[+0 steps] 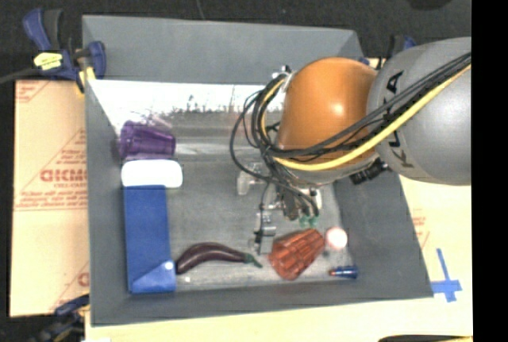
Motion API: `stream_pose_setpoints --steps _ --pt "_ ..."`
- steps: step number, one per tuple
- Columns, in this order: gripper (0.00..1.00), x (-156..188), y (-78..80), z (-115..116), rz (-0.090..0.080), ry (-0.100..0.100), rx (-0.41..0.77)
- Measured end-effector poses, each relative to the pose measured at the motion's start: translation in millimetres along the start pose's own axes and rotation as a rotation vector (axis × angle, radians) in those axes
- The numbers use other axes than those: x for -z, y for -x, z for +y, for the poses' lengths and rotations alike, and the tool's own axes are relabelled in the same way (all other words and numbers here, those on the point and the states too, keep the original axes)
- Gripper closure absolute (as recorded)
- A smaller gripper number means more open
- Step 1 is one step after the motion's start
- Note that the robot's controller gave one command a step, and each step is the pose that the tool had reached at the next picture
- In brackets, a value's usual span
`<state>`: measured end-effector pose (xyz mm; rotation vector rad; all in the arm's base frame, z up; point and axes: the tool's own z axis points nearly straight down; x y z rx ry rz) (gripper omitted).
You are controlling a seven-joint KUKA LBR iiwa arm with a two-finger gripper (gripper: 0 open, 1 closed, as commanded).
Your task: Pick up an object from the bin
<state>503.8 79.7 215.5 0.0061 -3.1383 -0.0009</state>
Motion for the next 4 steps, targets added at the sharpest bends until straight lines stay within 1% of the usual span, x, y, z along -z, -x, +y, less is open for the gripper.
stream_pose_setpoints --steps 1,2,3,4 --pt "0.0 2.2 1.4 -0.4 -0.006 0.0 -0.002" --pt "0.0 -62.9 -12.8 -1.8 -0.011 0.002 -0.024" --pt "0.0 -87.2 -9.7 -30.7 -0.012 -0.001 0.23" --pt "0.0 -102.4 -19.3 -19.1 -0.01 0.0 0.279"
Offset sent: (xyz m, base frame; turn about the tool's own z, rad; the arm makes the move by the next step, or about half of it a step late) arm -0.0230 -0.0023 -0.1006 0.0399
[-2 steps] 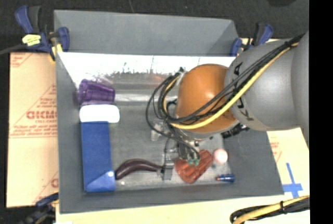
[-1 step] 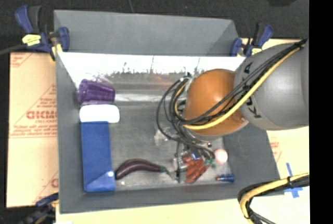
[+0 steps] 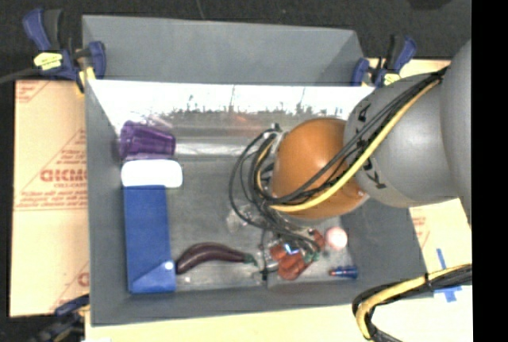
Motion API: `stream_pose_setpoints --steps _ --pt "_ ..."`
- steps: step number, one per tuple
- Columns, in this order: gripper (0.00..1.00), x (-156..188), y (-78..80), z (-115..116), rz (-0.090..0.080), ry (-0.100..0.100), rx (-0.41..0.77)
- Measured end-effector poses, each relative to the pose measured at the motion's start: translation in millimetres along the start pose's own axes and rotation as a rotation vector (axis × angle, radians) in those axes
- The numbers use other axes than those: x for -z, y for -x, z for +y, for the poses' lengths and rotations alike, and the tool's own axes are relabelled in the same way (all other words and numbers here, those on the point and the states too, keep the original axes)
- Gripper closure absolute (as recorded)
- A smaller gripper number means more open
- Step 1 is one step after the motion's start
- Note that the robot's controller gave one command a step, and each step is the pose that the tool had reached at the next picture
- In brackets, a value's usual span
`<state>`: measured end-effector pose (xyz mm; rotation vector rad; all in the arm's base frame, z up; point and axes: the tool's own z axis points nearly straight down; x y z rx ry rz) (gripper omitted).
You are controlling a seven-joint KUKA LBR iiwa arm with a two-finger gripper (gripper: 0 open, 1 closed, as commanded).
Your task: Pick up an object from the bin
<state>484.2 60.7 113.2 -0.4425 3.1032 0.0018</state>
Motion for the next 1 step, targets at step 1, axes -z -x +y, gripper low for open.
stream_pose_setpoints --steps 1 --pt "0.0 -17.2 6.4 13.7 -0.001 -0.001 -0.176"
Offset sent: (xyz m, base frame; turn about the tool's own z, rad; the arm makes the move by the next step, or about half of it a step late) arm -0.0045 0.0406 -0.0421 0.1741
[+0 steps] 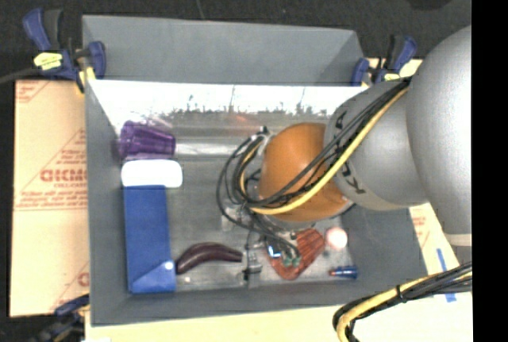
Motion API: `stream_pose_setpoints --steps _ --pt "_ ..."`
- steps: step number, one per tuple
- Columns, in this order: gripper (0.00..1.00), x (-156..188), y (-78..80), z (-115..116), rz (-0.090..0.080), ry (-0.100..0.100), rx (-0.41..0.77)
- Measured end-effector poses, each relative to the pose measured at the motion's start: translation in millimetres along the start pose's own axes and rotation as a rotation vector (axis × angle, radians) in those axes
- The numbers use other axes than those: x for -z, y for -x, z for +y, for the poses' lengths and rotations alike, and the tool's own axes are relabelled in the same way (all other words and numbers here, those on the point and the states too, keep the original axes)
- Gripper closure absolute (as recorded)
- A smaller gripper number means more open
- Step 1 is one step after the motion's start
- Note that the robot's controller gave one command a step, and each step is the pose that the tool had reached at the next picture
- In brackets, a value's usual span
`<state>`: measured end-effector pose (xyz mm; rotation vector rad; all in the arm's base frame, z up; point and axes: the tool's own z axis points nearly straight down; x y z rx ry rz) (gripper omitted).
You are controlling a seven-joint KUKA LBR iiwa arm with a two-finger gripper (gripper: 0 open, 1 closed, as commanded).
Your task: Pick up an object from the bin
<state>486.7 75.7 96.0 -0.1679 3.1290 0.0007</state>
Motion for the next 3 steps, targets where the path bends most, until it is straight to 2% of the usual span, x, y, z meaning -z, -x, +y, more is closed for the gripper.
stream_pose_setpoints --steps 1,2,3 --pt "0.0 -20.3 -2.9 20.5 0.003 0.002 0.013" --pt "1.0 -26.1 -10.6 0.7 0.004 -0.001 0.023" --pt "1.0 -26.1 -10.6 0.9 0.004 0.0 0.021"
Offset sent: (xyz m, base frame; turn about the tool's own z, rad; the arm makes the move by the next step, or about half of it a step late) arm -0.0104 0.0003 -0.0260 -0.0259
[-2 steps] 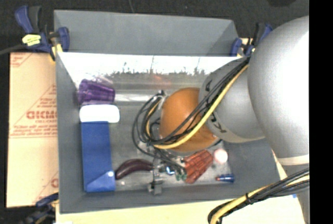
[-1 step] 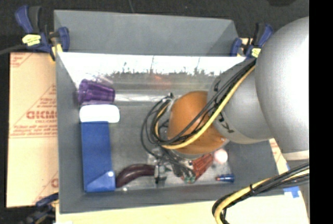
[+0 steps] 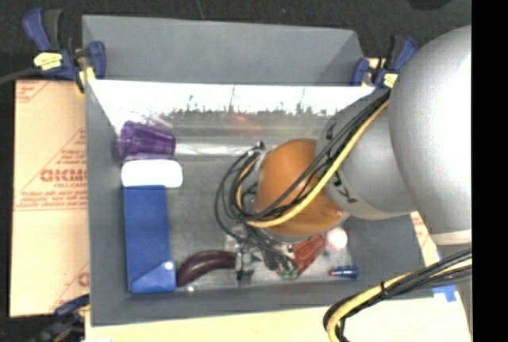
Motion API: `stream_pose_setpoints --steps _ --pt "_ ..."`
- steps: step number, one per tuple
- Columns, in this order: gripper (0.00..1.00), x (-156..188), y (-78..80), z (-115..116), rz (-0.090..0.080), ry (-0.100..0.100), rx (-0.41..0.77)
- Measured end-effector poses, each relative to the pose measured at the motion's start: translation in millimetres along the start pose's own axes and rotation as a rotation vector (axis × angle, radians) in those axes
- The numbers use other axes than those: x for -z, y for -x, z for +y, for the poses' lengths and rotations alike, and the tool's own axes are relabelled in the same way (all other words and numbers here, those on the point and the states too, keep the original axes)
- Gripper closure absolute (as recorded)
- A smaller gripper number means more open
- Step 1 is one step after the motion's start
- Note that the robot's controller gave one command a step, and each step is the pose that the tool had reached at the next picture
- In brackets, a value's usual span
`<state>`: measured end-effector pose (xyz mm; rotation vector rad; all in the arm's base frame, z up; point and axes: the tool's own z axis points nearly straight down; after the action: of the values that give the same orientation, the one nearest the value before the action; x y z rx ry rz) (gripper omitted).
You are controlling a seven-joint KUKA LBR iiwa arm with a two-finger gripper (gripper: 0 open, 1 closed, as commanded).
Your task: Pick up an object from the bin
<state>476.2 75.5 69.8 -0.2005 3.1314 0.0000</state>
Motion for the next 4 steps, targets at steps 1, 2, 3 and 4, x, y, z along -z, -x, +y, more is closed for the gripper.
stream_pose_setpoints --steps 1,2,3,4 --pt "1.0 0.0 0.0 0.0 0.0 0.0 -0.001" --pt "1.0 0.0 -2.1 -0.6 0.004 0.0 -0.009" --pt "1.0 0.0 3.9 -2.1 -0.004 0.0 0.002" --pt "1.0 0.0 0.3 -2.6 0.004 0.001 -0.005"
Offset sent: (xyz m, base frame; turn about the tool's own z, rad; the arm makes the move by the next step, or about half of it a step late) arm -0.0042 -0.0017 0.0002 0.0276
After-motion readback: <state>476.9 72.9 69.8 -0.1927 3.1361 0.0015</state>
